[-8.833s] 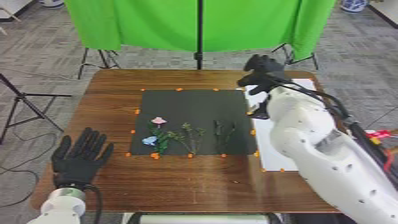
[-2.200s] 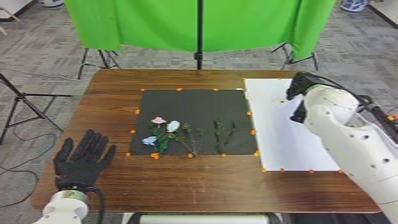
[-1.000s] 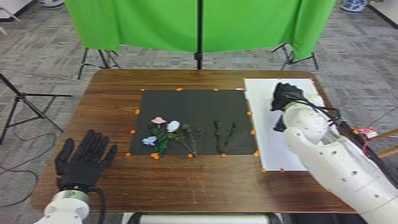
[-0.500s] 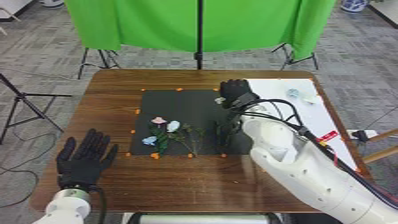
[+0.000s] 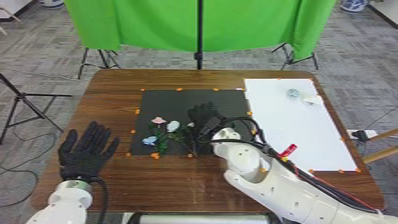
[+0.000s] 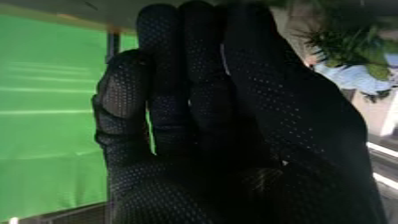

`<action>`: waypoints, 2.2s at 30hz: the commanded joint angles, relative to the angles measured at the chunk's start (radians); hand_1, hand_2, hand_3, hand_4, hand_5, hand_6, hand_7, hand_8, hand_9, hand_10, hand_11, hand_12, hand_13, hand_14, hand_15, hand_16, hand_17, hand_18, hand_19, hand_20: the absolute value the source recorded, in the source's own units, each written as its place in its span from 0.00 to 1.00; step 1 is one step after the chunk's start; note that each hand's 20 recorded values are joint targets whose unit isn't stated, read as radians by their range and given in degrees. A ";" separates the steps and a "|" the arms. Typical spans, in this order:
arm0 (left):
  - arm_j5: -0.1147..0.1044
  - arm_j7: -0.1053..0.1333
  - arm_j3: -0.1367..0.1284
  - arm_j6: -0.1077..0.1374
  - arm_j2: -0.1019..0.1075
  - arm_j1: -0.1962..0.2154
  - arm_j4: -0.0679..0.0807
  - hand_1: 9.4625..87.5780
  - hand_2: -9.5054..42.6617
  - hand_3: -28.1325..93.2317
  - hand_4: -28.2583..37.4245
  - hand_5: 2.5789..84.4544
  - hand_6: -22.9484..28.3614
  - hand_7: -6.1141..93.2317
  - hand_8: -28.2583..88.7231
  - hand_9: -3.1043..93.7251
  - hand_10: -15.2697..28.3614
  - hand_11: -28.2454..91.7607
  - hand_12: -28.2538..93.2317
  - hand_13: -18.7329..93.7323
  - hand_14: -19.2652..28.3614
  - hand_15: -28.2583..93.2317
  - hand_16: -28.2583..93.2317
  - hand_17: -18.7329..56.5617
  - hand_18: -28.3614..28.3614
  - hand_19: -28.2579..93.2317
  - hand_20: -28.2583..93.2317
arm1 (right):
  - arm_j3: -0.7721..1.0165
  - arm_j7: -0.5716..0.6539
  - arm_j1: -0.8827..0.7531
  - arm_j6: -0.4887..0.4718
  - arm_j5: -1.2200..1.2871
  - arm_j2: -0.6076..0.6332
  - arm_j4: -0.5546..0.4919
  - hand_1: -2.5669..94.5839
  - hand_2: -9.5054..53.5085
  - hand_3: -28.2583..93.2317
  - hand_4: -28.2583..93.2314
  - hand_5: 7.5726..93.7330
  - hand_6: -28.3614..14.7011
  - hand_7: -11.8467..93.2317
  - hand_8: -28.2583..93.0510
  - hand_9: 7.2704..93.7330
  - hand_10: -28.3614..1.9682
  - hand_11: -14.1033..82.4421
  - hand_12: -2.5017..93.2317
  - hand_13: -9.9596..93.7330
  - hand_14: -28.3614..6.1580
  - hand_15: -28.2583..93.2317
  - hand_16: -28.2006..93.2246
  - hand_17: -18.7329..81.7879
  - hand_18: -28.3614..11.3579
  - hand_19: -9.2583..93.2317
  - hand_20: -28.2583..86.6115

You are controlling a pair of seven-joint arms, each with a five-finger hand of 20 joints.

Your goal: Arrange flowers

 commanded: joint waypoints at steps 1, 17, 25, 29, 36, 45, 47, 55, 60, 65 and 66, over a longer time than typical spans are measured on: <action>0.001 -0.002 -0.016 0.012 -0.003 0.039 -0.004 0.21 0.42 0.87 0.00 0.51 0.60 0.26 0.15 0.43 0.69 0.48 0.33 0.43 0.71 0.64 0.19 0.17 0.76 0.56 0.40 | 0.016 -0.004 0.000 -0.018 -0.003 0.011 -0.034 0.68 0.00 0.78 0.00 0.77 0.61 0.40 0.29 0.85 0.58 0.27 0.49 0.69 0.60 0.57 0.56 0.51 0.16 0.88 0.59; -0.040 0.002 -0.026 0.037 -0.010 0.053 -0.012 0.23 0.44 0.88 0.00 0.52 0.60 0.27 0.15 0.44 0.69 0.49 0.33 0.43 0.71 0.65 0.19 0.17 0.76 0.56 0.40 | 0.030 0.017 -0.014 -0.128 0.036 0.026 -0.150 0.72 0.00 0.79 0.00 0.71 0.62 0.33 0.26 0.79 0.56 0.22 0.43 0.65 0.59 0.54 0.54 0.46 0.15 0.83 0.57; -0.050 0.011 -0.027 0.040 -0.012 0.058 -0.013 0.22 0.43 0.88 0.00 0.52 0.60 0.27 0.15 0.44 0.69 0.49 0.33 0.43 0.71 0.65 0.18 0.17 0.76 0.56 0.40 | 0.048 0.034 -0.016 -0.198 0.050 0.031 -0.189 0.72 0.00 0.80 0.00 0.70 0.63 0.31 0.21 0.75 0.52 0.25 0.38 0.63 0.56 0.53 0.54 0.45 0.13 0.81 0.56; -0.066 0.014 -0.029 0.066 -0.017 0.056 -0.016 0.22 0.43 0.88 0.00 0.52 0.60 0.27 0.15 0.44 0.69 0.49 0.33 0.43 0.71 0.65 0.18 0.17 0.76 0.56 0.40 | 0.053 0.058 -0.016 -0.193 0.066 0.032 -0.190 0.70 0.00 0.83 0.00 0.68 0.62 0.30 0.14 0.72 0.48 0.28 0.35 0.62 0.52 0.54 0.52 0.44 0.13 0.80 0.56; -0.090 0.026 -0.030 0.074 -0.020 0.058 -0.019 0.22 0.42 0.88 0.00 0.52 0.60 0.28 0.15 0.45 0.69 0.49 0.33 0.44 0.71 0.65 0.18 0.17 0.76 0.56 0.40 | 0.070 0.091 -0.025 -0.190 0.091 0.045 -0.199 0.67 0.00 0.85 0.00 0.68 0.61 0.30 0.14 0.71 0.44 0.31 0.32 0.62 0.48 0.55 0.50 0.44 0.11 0.80 0.54; -0.077 0.020 -0.026 0.064 -0.029 0.056 -0.017 0.22 0.42 0.88 0.00 0.53 0.60 0.28 0.14 0.45 0.69 0.49 0.33 0.44 0.71 0.65 0.18 0.17 0.76 0.56 0.40 | 0.174 0.138 -0.063 -0.151 0.143 0.100 -0.264 0.61 0.00 0.88 0.00 0.67 0.59 0.30 0.14 0.68 0.38 0.35 0.25 0.61 0.41 0.58 0.46 0.44 0.10 0.81 0.53; -0.069 0.024 -0.027 0.057 -0.028 0.059 -0.020 0.22 0.42 0.88 0.00 0.53 0.60 0.28 0.14 0.45 0.69 0.49 0.33 0.44 0.71 0.65 0.18 0.17 0.76 0.56 0.40 | 0.227 0.177 -0.067 -0.111 0.159 0.123 -0.267 0.59 0.00 0.88 0.01 0.67 0.59 0.29 0.14 0.68 0.37 0.34 0.24 0.60 0.37 0.60 0.40 0.44 0.09 0.81 0.52; -0.046 0.021 -0.024 0.029 -0.020 0.053 -0.010 0.22 0.42 0.88 0.00 0.53 0.61 0.27 0.14 0.45 0.69 0.49 0.33 0.44 0.71 0.65 0.18 0.17 0.76 0.56 0.40 | 0.416 0.311 -0.065 0.047 0.197 0.292 -0.166 0.50 0.00 0.87 0.03 0.57 0.49 0.26 0.15 0.52 0.23 0.30 0.22 0.49 0.26 0.61 0.36 0.42 0.09 0.79 0.47; -0.043 0.030 -0.038 0.026 -0.019 0.065 -0.013 0.22 0.42 0.88 0.00 0.52 0.60 0.27 0.15 0.45 0.69 0.49 0.33 0.44 0.71 0.64 0.18 0.17 0.76 0.56 0.39 | 0.478 0.345 -0.027 -0.034 0.272 0.341 -0.067 0.44 0.00 0.88 0.04 0.42 0.43 0.25 0.16 0.29 0.14 0.24 0.18 0.33 0.16 0.57 0.30 0.36 0.10 0.70 0.38; -0.069 0.036 -0.049 0.032 -0.017 0.076 -0.018 0.22 0.42 0.87 0.00 0.53 0.60 0.27 0.15 0.45 0.69 0.49 0.33 0.44 0.71 0.64 0.18 0.17 0.76 0.56 0.39 | 0.523 0.365 -0.005 -0.173 0.419 0.355 -0.009 0.46 0.00 0.88 0.03 0.38 0.46 0.25 0.15 0.25 0.18 0.22 0.17 0.29 0.16 0.55 0.30 0.33 0.08 0.66 0.36; -0.062 0.036 -0.050 0.034 -0.017 0.079 -0.019 0.22 0.42 0.87 0.00 0.53 0.60 0.27 0.15 0.45 0.69 0.49 0.33 0.44 0.71 0.64 0.18 0.17 0.76 0.56 0.39 | 0.523 0.359 -0.008 -0.195 0.430 0.363 -0.005 0.46 0.00 0.88 0.03 0.37 0.47 0.25 0.15 0.24 0.19 0.22 0.17 0.29 0.16 0.54 0.30 0.33 0.08 0.66 0.35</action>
